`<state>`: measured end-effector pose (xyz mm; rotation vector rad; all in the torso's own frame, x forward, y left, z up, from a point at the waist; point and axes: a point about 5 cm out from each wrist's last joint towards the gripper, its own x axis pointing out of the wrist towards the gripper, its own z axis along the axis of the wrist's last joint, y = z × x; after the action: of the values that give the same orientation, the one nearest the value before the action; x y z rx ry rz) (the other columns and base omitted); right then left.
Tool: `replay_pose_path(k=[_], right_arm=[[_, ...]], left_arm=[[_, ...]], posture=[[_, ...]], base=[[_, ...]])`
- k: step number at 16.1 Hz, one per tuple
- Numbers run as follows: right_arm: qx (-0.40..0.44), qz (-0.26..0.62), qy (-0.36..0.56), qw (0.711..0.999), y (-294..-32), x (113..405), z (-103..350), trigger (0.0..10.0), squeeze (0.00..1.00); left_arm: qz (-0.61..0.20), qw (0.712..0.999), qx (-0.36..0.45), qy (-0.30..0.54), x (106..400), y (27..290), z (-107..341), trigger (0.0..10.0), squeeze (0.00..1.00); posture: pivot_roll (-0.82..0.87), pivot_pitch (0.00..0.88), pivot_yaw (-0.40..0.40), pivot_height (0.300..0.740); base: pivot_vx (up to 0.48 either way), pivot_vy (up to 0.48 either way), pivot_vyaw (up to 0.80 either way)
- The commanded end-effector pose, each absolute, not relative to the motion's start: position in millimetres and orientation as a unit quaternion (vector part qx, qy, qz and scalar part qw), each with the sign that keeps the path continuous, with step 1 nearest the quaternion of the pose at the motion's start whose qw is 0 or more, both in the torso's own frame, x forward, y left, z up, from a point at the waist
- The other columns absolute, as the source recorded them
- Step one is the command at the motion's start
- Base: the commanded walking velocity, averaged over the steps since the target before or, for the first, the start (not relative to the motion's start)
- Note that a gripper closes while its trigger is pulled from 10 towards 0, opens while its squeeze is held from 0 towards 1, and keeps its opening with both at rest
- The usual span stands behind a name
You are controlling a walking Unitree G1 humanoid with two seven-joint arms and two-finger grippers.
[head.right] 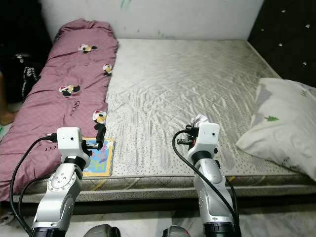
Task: Clean up the room
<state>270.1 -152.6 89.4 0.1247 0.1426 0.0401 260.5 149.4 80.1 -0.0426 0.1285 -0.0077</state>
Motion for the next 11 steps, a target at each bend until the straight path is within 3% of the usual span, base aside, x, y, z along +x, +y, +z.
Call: replay_pose_path(k=[1,10,11], right_arm=[[0.061,0.020,0.067,0.996,-153.6,272.2,93.2,10.0,0.00],[0.061,0.020,0.067,0.996,-153.6,272.2,93.2,10.0,0.00],[0.059,0.022,0.067,0.996,-152.9,272.4,93.3,10.0,0.00]], left_arm=[[-0.004,0.998,-0.018,0.056,262.9,147.7,84.2,10.0,0.00],[-0.004,0.998,-0.018,0.056,262.9,147.7,84.2,10.0,0.00],[-0.003,0.998,-0.018,0.055,263.0,148.2,84.7,10.0,0.00]], posture=[[-0.03,0.000,-0.027,0.740],[-0.03,0.000,-0.027,0.740],[0.00,0.000,0.000,0.740]], base=[[0.000,0.000,0.00],[0.000,0.000,0.00],[0.000,0.000,0.00]])
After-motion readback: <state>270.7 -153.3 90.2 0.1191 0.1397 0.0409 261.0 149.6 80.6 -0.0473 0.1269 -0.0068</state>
